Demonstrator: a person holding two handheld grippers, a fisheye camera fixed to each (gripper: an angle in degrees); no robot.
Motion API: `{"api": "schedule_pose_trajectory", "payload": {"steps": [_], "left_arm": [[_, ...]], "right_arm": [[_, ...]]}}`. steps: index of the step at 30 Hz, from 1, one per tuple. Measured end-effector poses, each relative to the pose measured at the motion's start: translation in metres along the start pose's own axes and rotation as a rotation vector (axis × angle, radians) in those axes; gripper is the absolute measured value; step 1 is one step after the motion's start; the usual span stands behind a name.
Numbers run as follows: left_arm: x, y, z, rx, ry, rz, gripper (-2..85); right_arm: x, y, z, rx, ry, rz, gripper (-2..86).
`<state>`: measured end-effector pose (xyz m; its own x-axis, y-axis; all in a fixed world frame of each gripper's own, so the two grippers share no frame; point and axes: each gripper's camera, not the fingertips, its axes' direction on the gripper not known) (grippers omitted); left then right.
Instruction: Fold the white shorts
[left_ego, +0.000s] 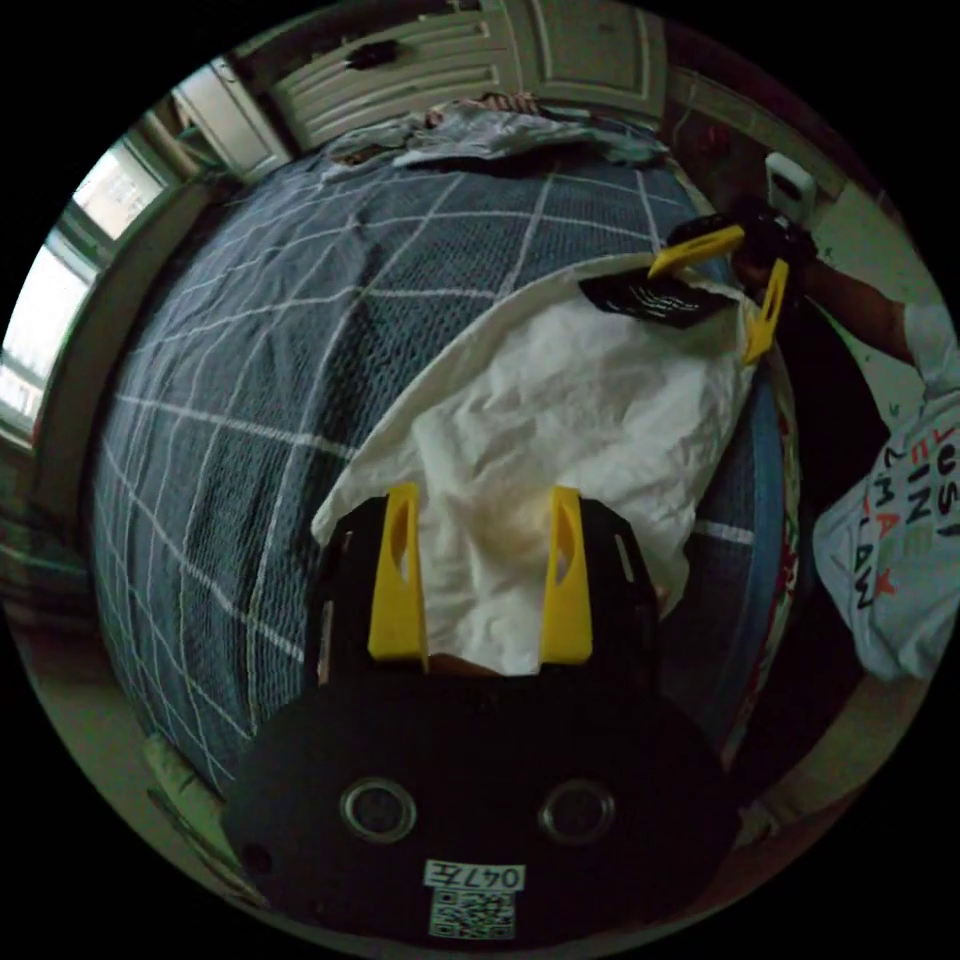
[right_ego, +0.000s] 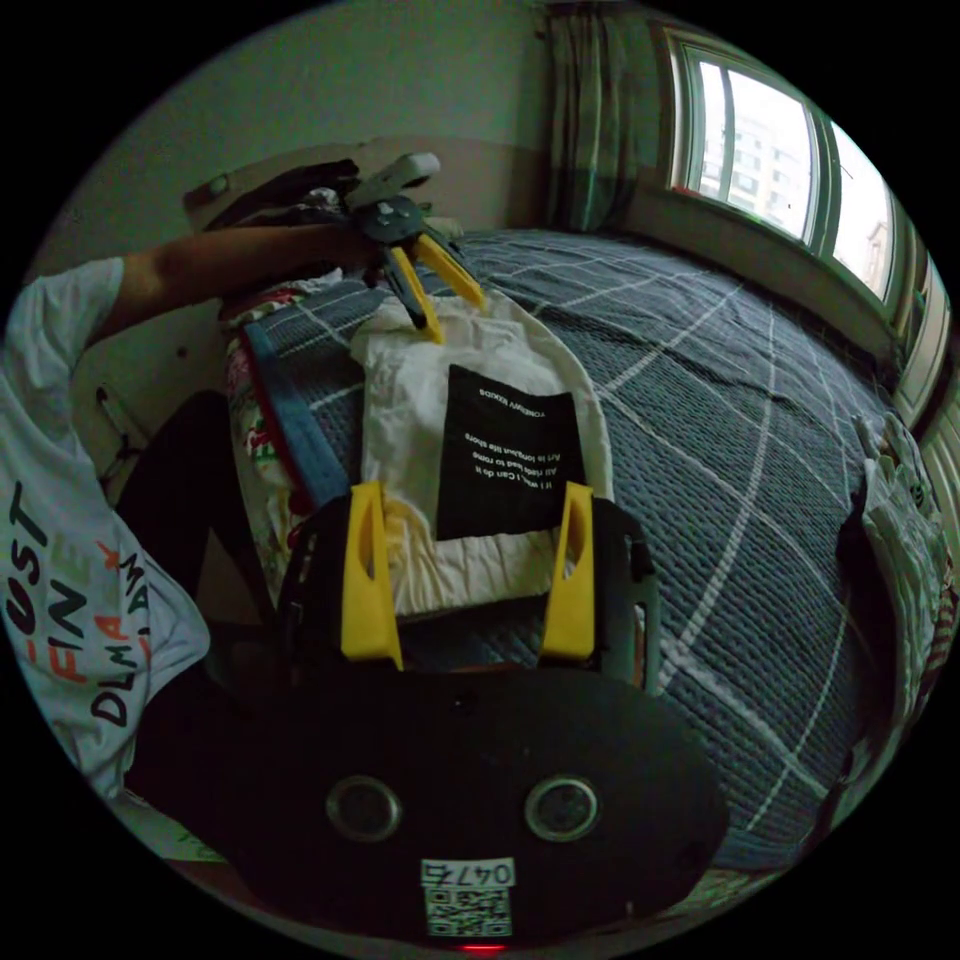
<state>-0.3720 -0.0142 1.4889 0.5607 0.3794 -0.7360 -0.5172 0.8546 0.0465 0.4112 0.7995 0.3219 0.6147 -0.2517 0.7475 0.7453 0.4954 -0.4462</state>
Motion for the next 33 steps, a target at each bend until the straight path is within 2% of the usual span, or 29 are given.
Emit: {"api": "schedule_pose_trajectory", "payload": {"steps": [2, 4, 7, 11, 14, 17, 18, 20, 22, 26, 33], "left_arm": [[-0.011, -0.002, 0.013, -0.046, 0.071, -0.024, 18.3], [-0.028, 0.011, 0.016, 0.037, 0.159, -0.088, 17.2], [-0.042, 0.034, 0.012, 0.073, 0.193, -0.160, 16.3], [-0.047, 0.060, 0.005, 0.053, 0.184, -0.214, 16.7], [-0.043, 0.071, -0.008, -0.011, 0.106, -0.228, 17.8], [-0.031, 0.074, -0.036, 0.139, 0.125, -0.205, 18.1], [-0.020, 0.067, -0.047, 0.196, 0.112, -0.146, 18.1], [-0.002, 0.046, -0.051, 0.166, 0.080, -0.010, 18.2], [0.021, 0.012, -0.039, 0.022, 0.041, 0.179, 18.3], [0.035, -0.025, -0.010, -0.146, 0.100, 0.363, 18.5], [0.046, -0.059, 0.005, -0.087, 0.112, 0.595, 18.1]], "right_arm": [[0.001, -0.002, 0.003, -0.001, 0.000, 0.000, 20.1], [0.003, -0.003, 0.006, 0.000, 0.003, 0.006, 20.2], [0.006, -0.005, 0.009, 0.007, -0.011, 0.006, 20.3], [0.009, -0.011, 0.015, -0.009, -0.019, -0.006, 20.4], [0.009, -0.018, 0.019, -0.031, -0.017, -0.019, 20.7], [0.010, -0.030, 0.017, -0.057, -0.037, -0.042, 21.2], [0.011, -0.036, 0.014, -0.032, -0.036, -0.046, 21.4], [0.012, -0.044, 0.009, 0.027, -0.024, -0.046, 22.0], [0.014, -0.053, 0.009, 0.043, -0.027, -0.045, 22.3], [0.024, -0.064, 0.019, 0.068, -0.105, -0.031, 21.3], [0.039, -0.096, 0.043, 0.122, -0.146, -0.002, 18.1]]}}
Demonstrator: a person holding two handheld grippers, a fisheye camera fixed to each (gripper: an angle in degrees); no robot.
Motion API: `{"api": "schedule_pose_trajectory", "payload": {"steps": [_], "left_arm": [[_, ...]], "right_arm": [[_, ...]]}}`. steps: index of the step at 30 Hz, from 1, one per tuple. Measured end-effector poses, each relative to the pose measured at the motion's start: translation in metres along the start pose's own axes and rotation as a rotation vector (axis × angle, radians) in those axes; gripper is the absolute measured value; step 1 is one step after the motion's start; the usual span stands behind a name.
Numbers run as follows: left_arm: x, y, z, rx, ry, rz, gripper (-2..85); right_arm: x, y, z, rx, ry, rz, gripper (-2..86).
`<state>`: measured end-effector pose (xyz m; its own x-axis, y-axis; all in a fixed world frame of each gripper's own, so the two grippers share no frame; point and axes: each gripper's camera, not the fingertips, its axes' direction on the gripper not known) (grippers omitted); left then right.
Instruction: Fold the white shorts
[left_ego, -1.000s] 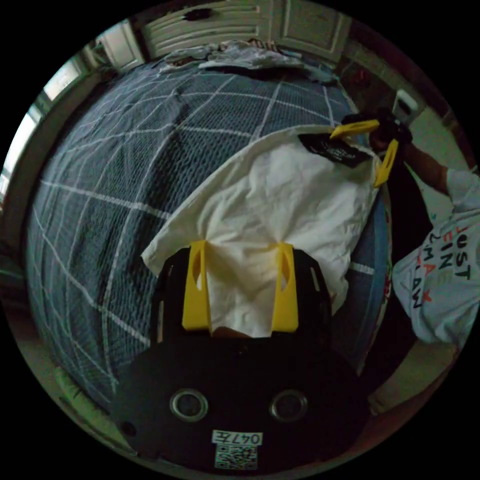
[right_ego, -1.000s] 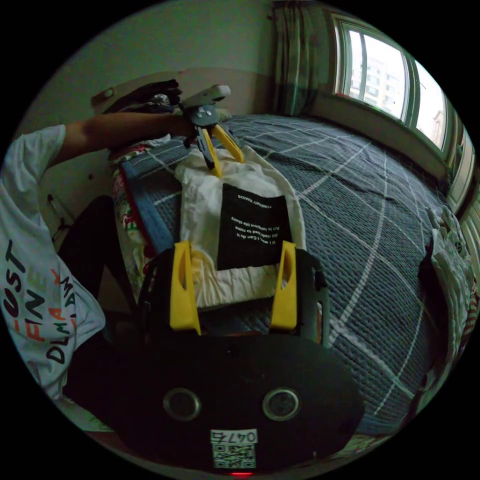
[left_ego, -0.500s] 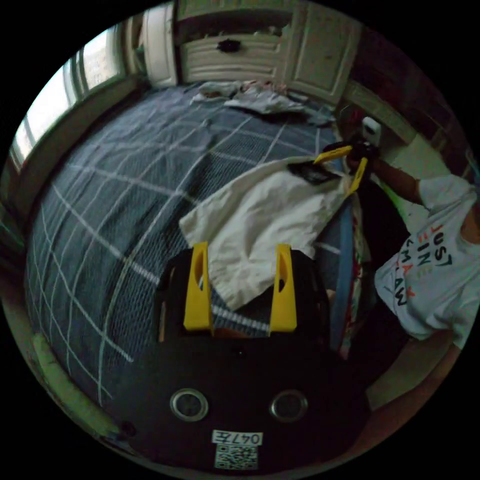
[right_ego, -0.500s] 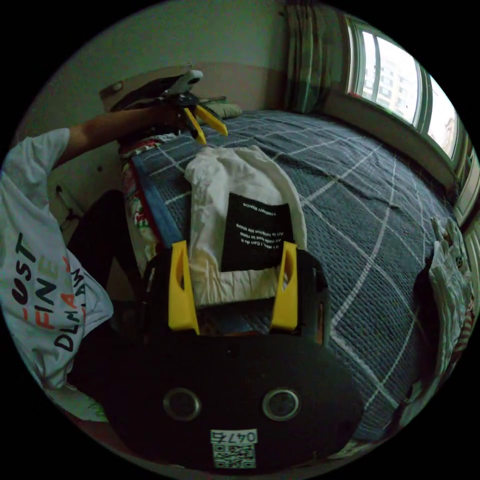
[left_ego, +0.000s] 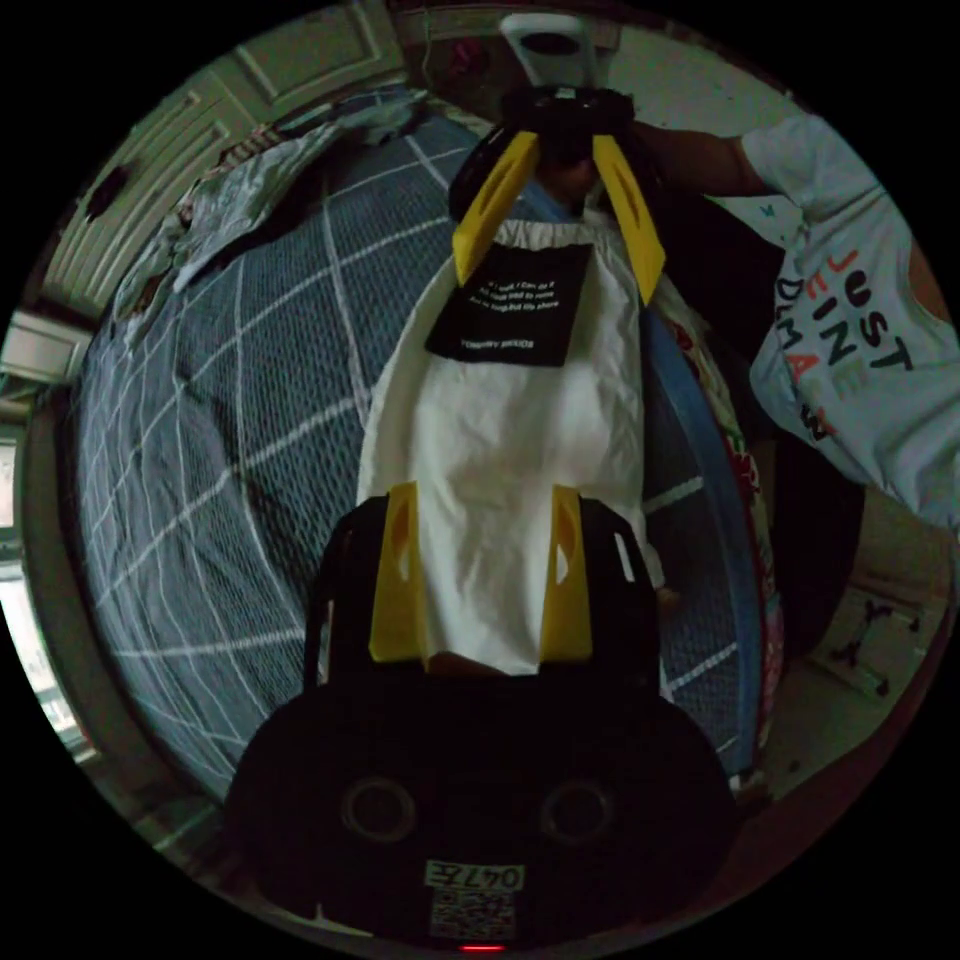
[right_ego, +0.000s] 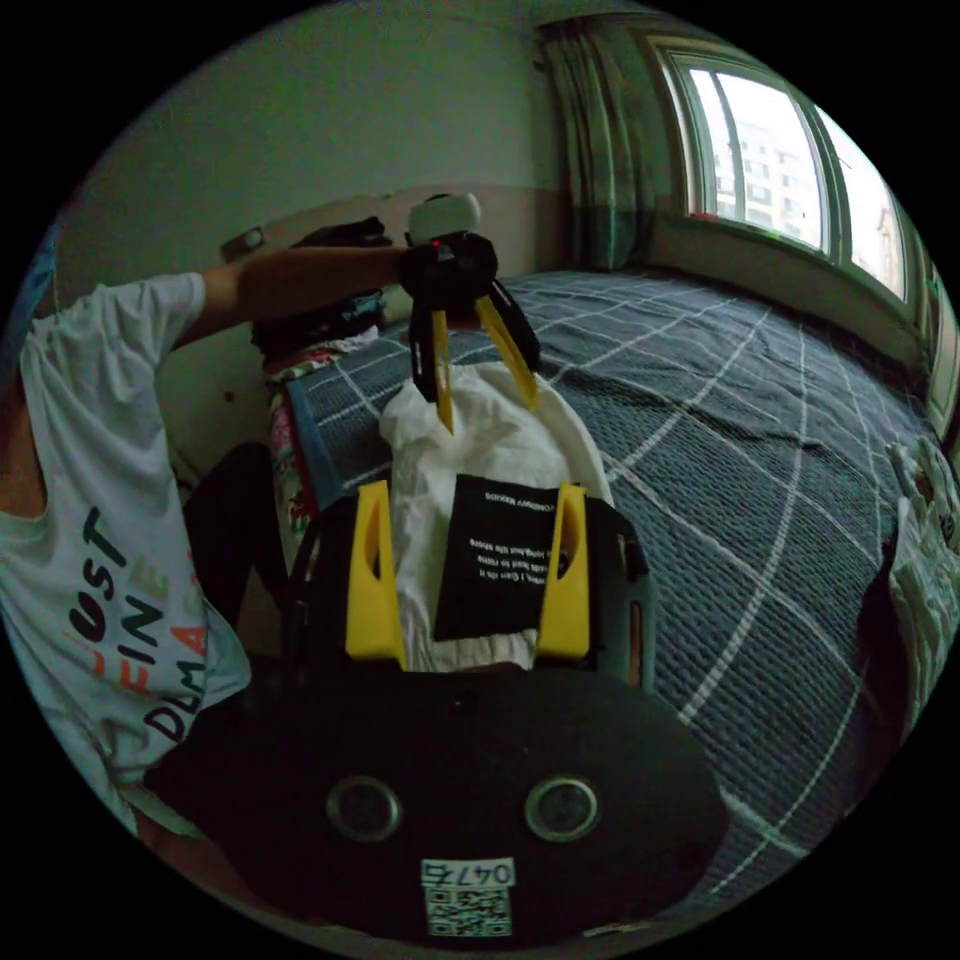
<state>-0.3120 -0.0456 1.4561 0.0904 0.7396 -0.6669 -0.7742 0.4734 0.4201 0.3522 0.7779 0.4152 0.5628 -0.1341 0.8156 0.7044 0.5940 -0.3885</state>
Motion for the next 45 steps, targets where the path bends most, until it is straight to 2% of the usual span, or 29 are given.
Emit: {"api": "schedule_pose_trajectory", "payload": {"steps": [4, 6, 8, 17, 24, 26, 27, 28, 29, 31, 33, 34, 37, 40, 42, 45], "left_arm": [[0.007, -0.012, 0.005, 0.076, 0.006, 0.081, 18.3], [0.010, -0.006, 0.031, -0.047, 0.039, 0.106, 18.4], [0.011, 0.011, 0.036, 0.033, 0.061, 0.065, 18.4], [0.031, 0.089, 0.038, -0.020, 0.072, -0.077, 17.8], [0.059, 0.154, 0.035, -0.185, 0.014, -0.214, 19.1], [0.068, 0.177, 0.027, -0.295, -0.072, -0.293, 21.4], [0.070, 0.199, 0.014, -0.289, -0.118, -0.457, 24.0], [0.072, 0.226, -0.001, -0.190, -0.086, -0.712, 25.5], [0.074, 0.241, -0.008, -0.116, -0.047, -0.849, 26.2], [0.110, 0.290, -0.018, 0.263, 0.179, -1.276, 25.8], [0.154, 0.301, -0.012, 0.533, 0.294, -1.387, 23.7], [0.183, 0.303, -0.006, 0.622, 0.280, -1.489, 21.4], [0.244, 0.306, 0.015, 0.745, 0.184, -1.727, 16.3], [0.282, 0.298, 0.031, 0.822, 0.073, -1.837, 13.8], [0.293, 0.291, 0.040, 0.869, 0.077, -1.866, 13.0], [0.300, 0.283, 0.054, 0.845, 0.055, -1.937, 17.8]], "right_arm": [[0.000, -0.043, 0.032, -0.080, -0.005, -0.056, 18.3], [0.000, -0.058, 0.060, -0.222, 0.087, -0.115, 19.1], [0.002, -0.055, 0.081, -0.371, 0.120, -0.143, 19.6], [0.024, -0.038, 0.076, -0.249, 0.059, -0.023, 18.2], [0.032, -0.051, 0.085, -0.226, 0.051, 0.012, 17.9], [0.034, -0.057, 0.088, -0.232, 0.054, 0.016, 17.8], [0.034, -0.061, 0.089, -0.238, 0.056, 0.015, 17.8], [0.033, -0.064, 0.088, -0.240, 0.056, 0.013, 17.7], [0.032, -0.072, 0.084, -0.217, 0.059, 0.009, 17.3], [0.030, -0.090, 0.072, -0.111, 0.051, -0.006, 16.3], [0.033, -0.129, 0.069, -0.038, 0.045, -0.051, 14.8], [0.034, -0.140, 0.072, -0.038, 0.058, -0.066, 14.4], [0.043, -0.201, 0.103, -0.057, 0.089, -0.161, 13.5], [0.056, -0.254, 0.156, -0.084, 0.060, -0.235, 14.0], [0.067, -0.284, 0.204, -0.146, 0.044, -0.266, 15.0], [0.082, -0.307, 0.254, -0.229, 0.011, -0.247, 15.3]]}}
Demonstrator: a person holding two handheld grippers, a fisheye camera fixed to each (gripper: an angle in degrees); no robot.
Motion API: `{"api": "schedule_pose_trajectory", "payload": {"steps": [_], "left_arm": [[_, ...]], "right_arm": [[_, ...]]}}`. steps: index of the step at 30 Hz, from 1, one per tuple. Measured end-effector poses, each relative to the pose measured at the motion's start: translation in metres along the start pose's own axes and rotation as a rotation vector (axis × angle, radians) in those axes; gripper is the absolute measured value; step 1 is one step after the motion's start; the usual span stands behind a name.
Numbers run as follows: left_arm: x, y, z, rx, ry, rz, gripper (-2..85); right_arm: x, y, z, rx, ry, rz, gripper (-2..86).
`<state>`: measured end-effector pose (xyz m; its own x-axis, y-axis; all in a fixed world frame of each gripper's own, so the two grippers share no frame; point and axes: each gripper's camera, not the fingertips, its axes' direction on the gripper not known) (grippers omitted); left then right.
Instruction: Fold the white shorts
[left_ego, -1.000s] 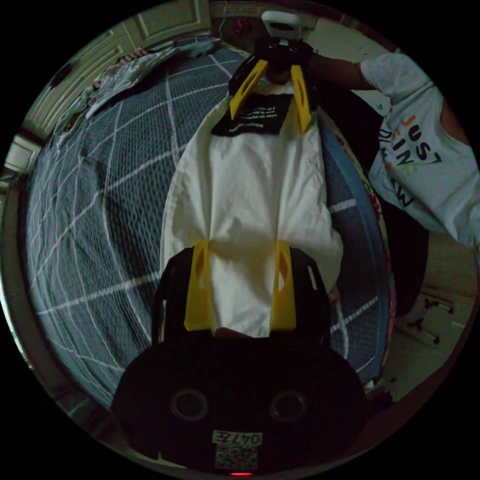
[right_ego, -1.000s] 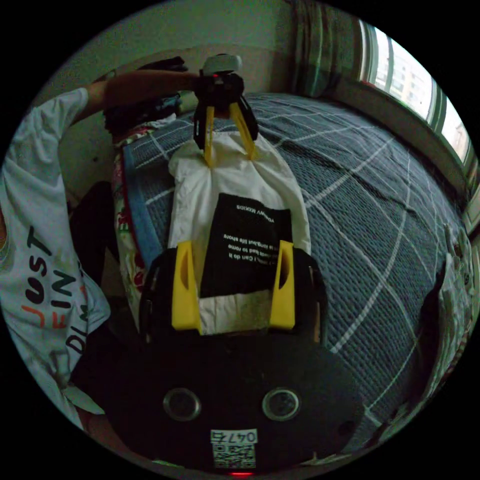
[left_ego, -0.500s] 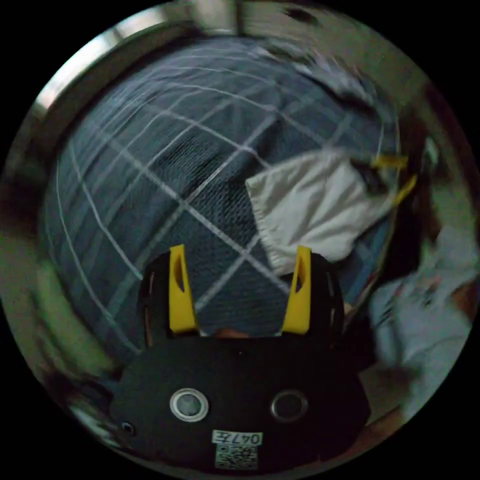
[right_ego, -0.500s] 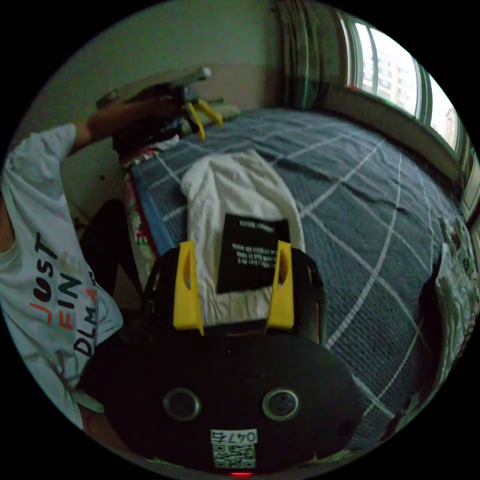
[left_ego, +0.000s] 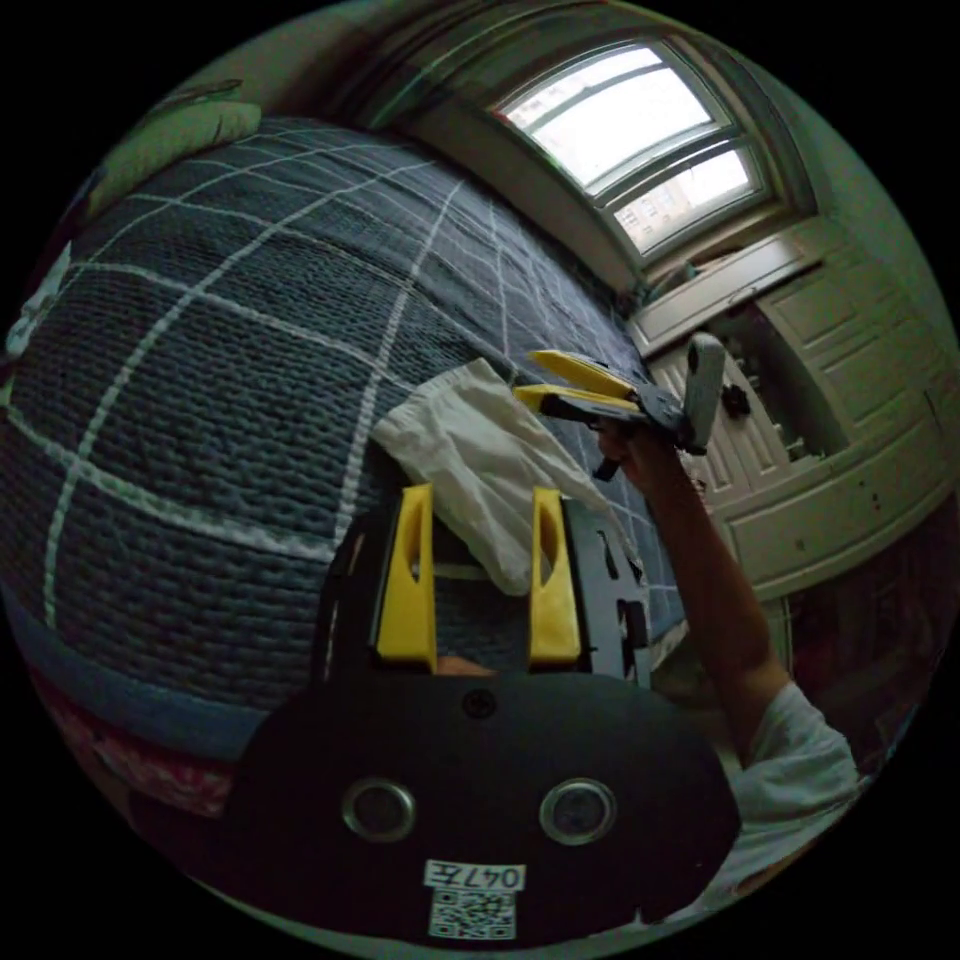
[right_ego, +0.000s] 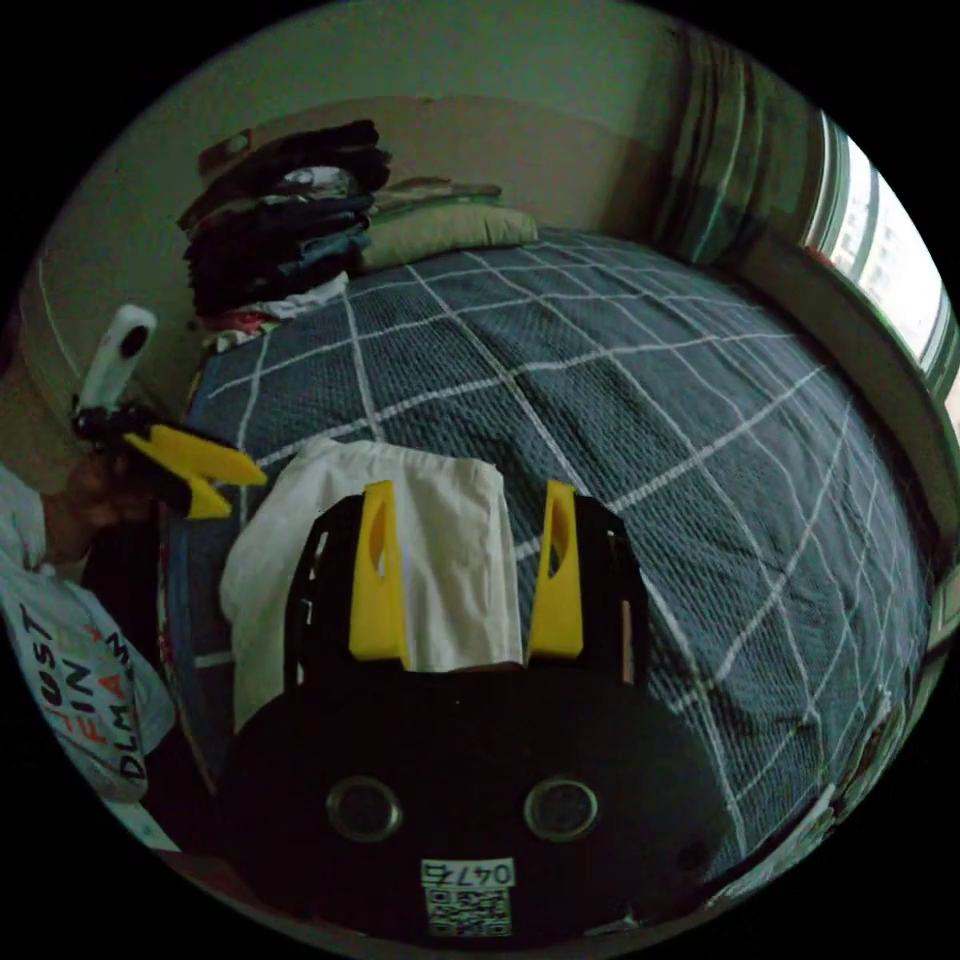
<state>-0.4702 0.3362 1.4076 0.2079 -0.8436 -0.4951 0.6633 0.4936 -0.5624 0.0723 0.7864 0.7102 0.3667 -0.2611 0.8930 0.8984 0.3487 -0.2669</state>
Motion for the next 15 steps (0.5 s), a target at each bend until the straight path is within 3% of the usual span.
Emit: {"api": "schedule_pose_trajectory", "payload": {"steps": [2, 5, 12, 15], "left_arm": [[-0.004, 0.006, 0.009, -0.023, -0.050, -0.041, 22.6], [-0.004, 0.021, 0.013, 0.000, -0.083, -0.051, 23.0], [0.010, 0.079, 0.017, 0.118, -0.257, 0.021, 14.6], [0.013, 0.099, 0.020, 0.079, -0.145, 0.062, 9.9]], "right_arm": [[0.013, -0.010, 0.021, -0.051, -0.039, 0.038, 14.4], [0.022, -0.016, 0.050, -0.170, -0.115, 0.030, 10.8], [0.007, -0.019, 0.036, -0.187, -0.051, -0.124, 0.4], [0.009, -0.016, 0.022, -0.164, -0.101, -0.140, 0.0]]}}
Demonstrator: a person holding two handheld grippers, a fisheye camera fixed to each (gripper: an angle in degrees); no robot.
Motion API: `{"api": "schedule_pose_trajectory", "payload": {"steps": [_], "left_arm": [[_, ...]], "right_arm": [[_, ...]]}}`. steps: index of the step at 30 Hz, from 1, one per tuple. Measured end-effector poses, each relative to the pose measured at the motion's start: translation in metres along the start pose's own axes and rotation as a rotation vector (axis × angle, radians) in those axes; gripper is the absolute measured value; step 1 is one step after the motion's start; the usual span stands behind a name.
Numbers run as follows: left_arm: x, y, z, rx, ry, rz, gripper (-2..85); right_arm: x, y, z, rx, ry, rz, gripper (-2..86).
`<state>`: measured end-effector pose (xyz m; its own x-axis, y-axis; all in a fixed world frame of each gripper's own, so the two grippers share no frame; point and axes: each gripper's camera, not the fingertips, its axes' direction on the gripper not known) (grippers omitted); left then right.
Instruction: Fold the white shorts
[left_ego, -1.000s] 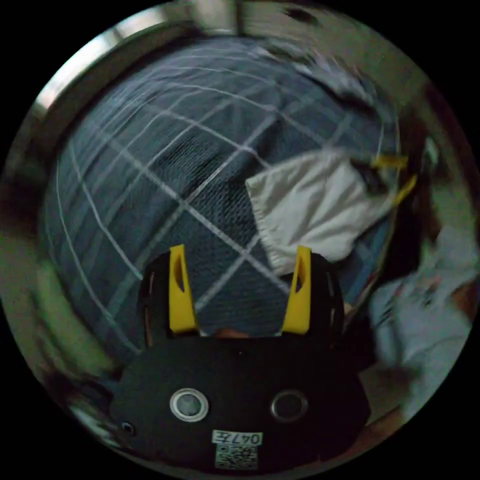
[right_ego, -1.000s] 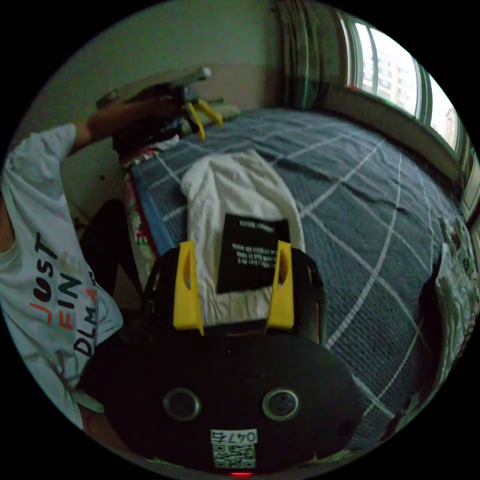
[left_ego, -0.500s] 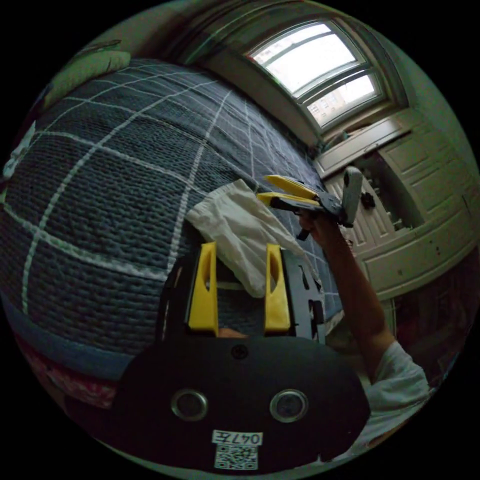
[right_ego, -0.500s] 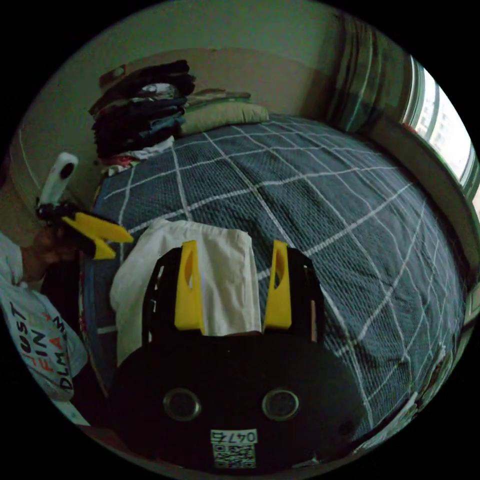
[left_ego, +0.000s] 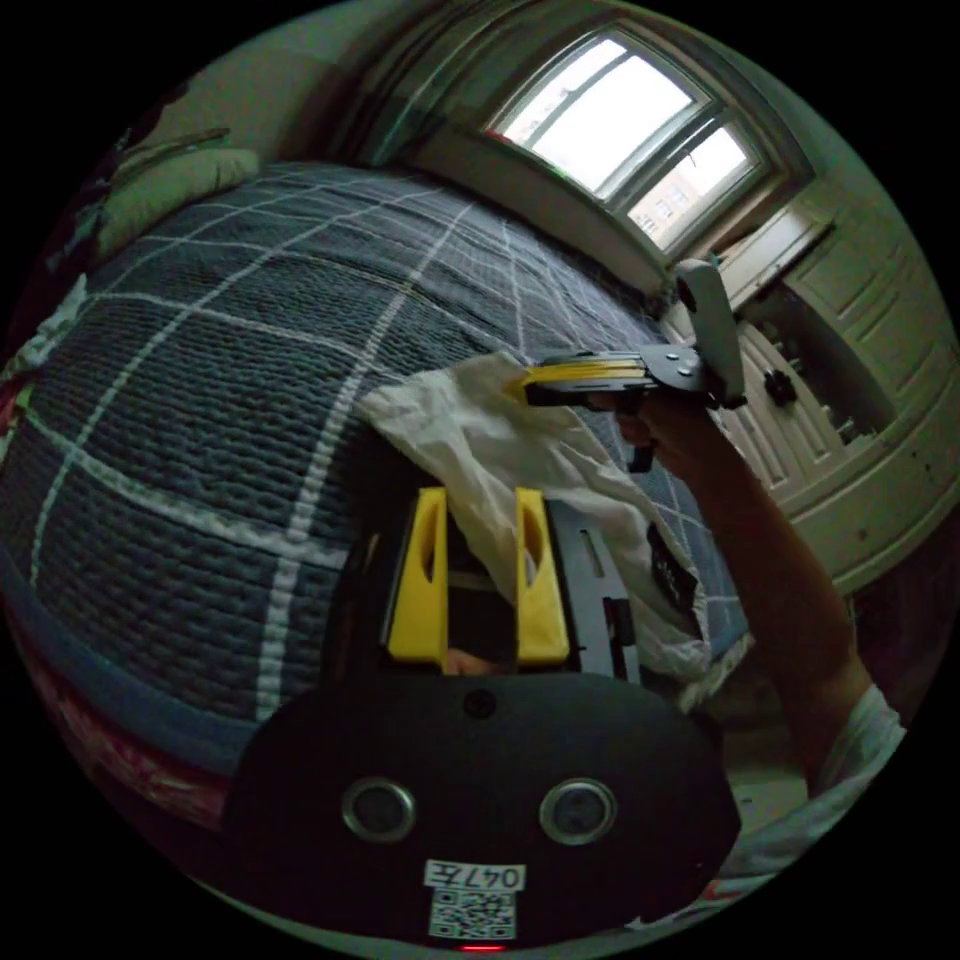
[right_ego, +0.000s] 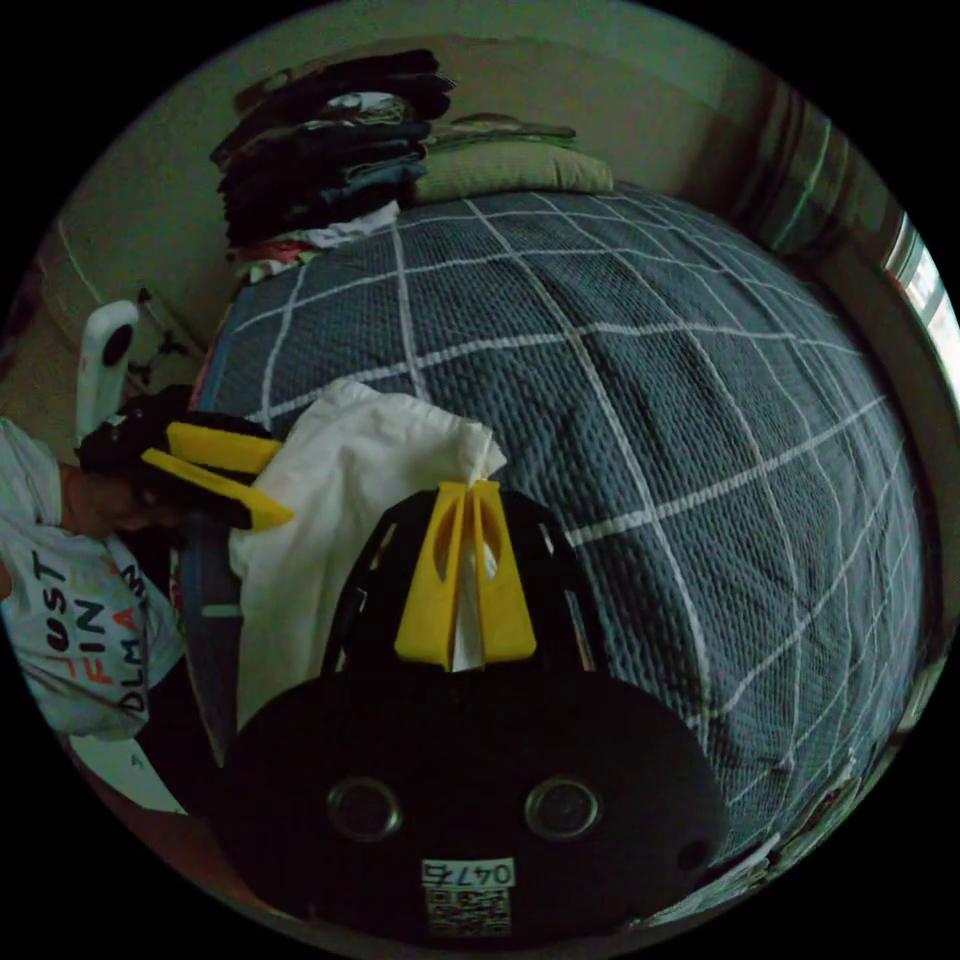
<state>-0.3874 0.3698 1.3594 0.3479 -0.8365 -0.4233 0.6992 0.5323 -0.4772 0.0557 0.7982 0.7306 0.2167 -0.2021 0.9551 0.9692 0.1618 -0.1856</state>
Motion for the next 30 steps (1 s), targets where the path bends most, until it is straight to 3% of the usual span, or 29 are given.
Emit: {"api": "schedule_pose_trajectory", "payload": {"steps": [6, 9, 14, 21, 25, 27, 30], "left_arm": [[-0.002, 0.030, 0.009, -0.050, 0.051, -0.113, 9.2], [0.005, 0.052, 0.009, -0.022, 0.037, -0.128, 2.0], [0.044, 0.105, -0.011, 0.153, 0.198, 0.123, -0.7], [0.182, 0.198, -0.006, 0.120, -0.026, 0.564, -0.4], [0.260, 0.258, 0.027, 0.066, -0.274, 0.753, 4.0], [0.283, 0.282, 0.039, 0.041, -0.291, 0.836, 6.3], [0.308, 0.312, 0.043, 0.017, -0.150, 0.888, 7.0]], "right_arm": [[0.007, 0.021, -0.028, 0.077, -0.044, 0.003, -0.1], [0.005, 0.036, -0.042, 0.098, -0.028, -0.031, -0.1], [0.002, 0.078, -0.086, 0.192, -0.009, -0.058, -0.1], [0.018, 0.208, -0.155, 0.299, -0.129, 0.001, 0.1], [0.017, 0.286, -0.167, 0.332, -0.130, 0.094, 0.6], [0.016, 0.338, -0.171, 0.370, -0.138, 0.184, 0.8], [0.009, 0.393, -0.180, 0.417, -0.126, 0.283, 1.0]]}}
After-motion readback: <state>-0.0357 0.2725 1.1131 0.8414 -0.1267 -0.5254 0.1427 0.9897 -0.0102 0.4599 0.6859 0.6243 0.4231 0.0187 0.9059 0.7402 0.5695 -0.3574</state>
